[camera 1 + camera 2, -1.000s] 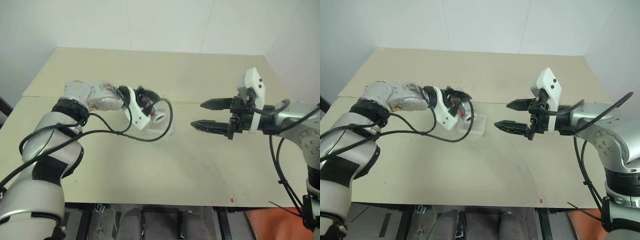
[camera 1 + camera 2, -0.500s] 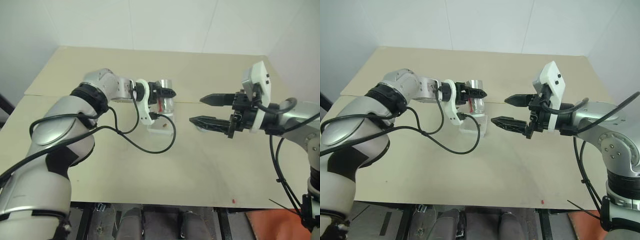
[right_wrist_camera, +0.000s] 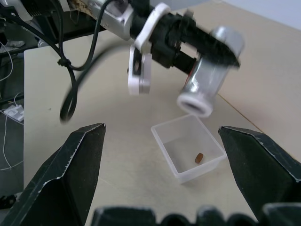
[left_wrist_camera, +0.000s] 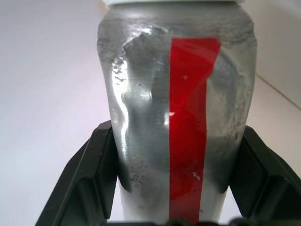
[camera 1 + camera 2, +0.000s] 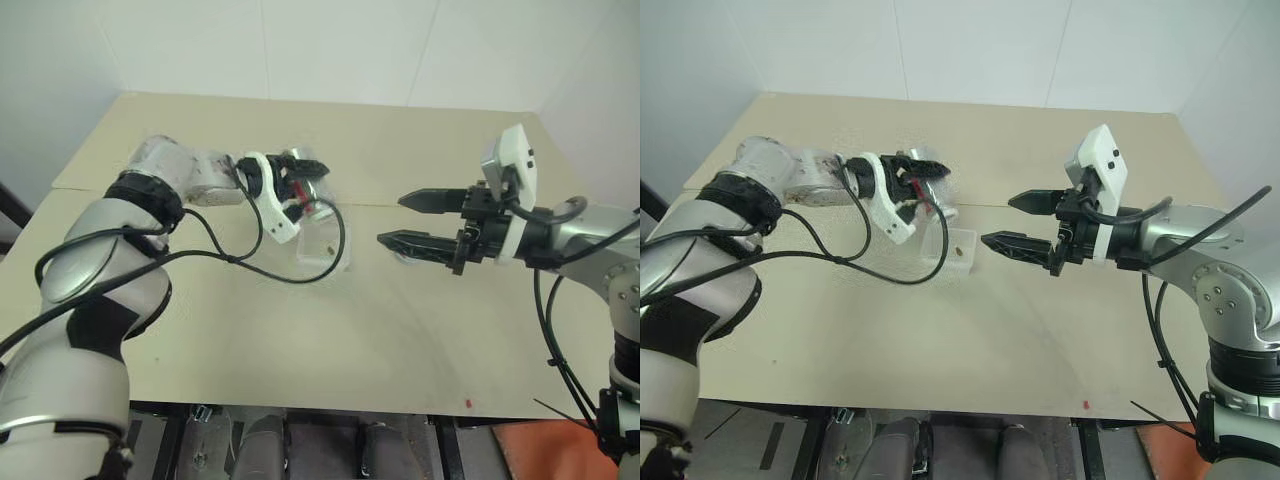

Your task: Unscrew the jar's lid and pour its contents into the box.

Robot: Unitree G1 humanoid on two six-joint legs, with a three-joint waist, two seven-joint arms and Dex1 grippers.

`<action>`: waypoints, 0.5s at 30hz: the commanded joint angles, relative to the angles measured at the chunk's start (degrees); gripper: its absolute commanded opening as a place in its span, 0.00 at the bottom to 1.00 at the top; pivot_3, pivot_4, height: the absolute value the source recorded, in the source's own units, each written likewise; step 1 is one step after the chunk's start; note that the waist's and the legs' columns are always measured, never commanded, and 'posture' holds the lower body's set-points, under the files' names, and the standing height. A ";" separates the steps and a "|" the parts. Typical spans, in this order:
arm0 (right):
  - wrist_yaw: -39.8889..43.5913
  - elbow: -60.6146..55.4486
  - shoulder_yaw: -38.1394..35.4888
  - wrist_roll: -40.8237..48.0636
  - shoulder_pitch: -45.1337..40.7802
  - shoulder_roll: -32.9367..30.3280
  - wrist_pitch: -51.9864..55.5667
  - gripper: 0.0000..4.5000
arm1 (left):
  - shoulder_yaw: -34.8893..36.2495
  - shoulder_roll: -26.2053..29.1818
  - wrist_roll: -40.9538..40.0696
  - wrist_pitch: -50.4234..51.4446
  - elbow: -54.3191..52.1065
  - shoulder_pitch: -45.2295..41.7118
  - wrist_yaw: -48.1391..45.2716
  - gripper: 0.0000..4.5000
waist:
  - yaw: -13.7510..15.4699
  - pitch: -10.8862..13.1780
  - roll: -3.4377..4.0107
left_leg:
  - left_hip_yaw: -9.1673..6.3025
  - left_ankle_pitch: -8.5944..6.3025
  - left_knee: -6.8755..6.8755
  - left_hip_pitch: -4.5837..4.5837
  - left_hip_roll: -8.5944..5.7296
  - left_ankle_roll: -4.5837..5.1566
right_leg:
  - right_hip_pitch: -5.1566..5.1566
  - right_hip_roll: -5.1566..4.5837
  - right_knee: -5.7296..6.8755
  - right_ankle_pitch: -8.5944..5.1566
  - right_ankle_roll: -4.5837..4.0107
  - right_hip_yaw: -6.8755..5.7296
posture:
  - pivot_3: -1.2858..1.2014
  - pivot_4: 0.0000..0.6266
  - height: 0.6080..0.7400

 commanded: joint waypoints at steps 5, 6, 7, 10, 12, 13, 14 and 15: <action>0.45 1.31 -1.05 -0.44 -1.68 0.89 -1.85 0.99 | 22.32 -0.36 -36.98 9.94 -6.56 12.01 -35.50 0.63 | -0.75 -0.02 0.03 | 0.00 0.02 0.04 0.01 0.02 -0.03 | 0.03 0.01 0.05 0.00 0.00 -0.01 | 0.52 0.24 1.00; 0.30 1.56 -1.26 -0.34 -1.83 1.13 -1.85 0.99 | 25.93 -1.22 -44.28 17.82 -11.61 15.54 -41.55 0.63 | -1.01 -0.02 0.03 | -0.01 0.02 0.05 0.02 0.03 -0.03 | 0.03 0.01 0.06 0.00 0.00 -0.01 | 0.52 0.24 1.00; 0.16 1.68 -1.41 -0.29 -1.89 1.36 -1.84 0.99 | 28.59 -1.63 -49.29 23.43 -15.96 18.37 -45.21 0.63 | -1.23 -0.02 0.04 | -0.03 0.03 0.05 0.02 0.03 -0.04 | 0.04 0.01 0.07 0.00 0.00 -0.01 | 0.52 0.24 1.00; -0.42 1.67 -1.73 -0.12 -1.74 2.02 -1.71 0.99 | 34.99 -2.28 -60.06 39.58 -28.91 25.88 -50.63 0.63 | -1.64 -0.02 0.04 | -0.11 0.03 0.09 0.01 0.06 -0.05 | 0.04 0.03 0.10 0.00 0.00 -0.02 | 0.52 0.24 1.00; -1.25 1.49 -2.03 0.34 -1.58 2.64 -1.24 0.99 | 38.63 -3.05 -64.85 47.75 -36.30 30.81 -50.24 0.63 | -1.83 -0.02 0.04 | -0.19 0.03 0.08 0.00 0.06 -0.06 | 0.03 0.05 0.10 0.00 0.00 -0.01 | 0.52 0.24 1.00; -1.70 1.47 -2.12 0.53 -1.58 3.01 -0.97 0.99 | 40.24 -3.70 -66.61 50.77 -39.57 33.22 -49.11 0.63 | -1.92 -0.02 0.04 | -0.24 0.04 0.07 0.01 0.05 -0.06 | 0.04 0.05 0.10 0.00 0.00 0.00 | 0.52 0.24 1.00; -2.15 1.22 -2.37 0.89 -1.43 3.27 -0.70 0.99 | 41.76 -4.47 -68.30 53.76 -42.94 35.55 -47.72 0.63 | -1.96 -0.02 0.04 | -0.33 0.04 0.07 0.02 0.05 -0.06 | 0.05 0.05 0.10 0.00 0.00 0.01 | 0.52 0.24 1.00; -2.56 0.94 -2.71 1.35 -1.19 3.53 -0.53 0.99 | 43.09 -5.29 -69.66 56.64 -46.10 37.66 -46.19 0.63 | -1.97 -0.03 0.05 | -0.44 0.04 0.07 0.05 0.05 -0.06 | 0.08 0.05 0.12 0.00 0.00 0.03 | 0.52 0.24 1.00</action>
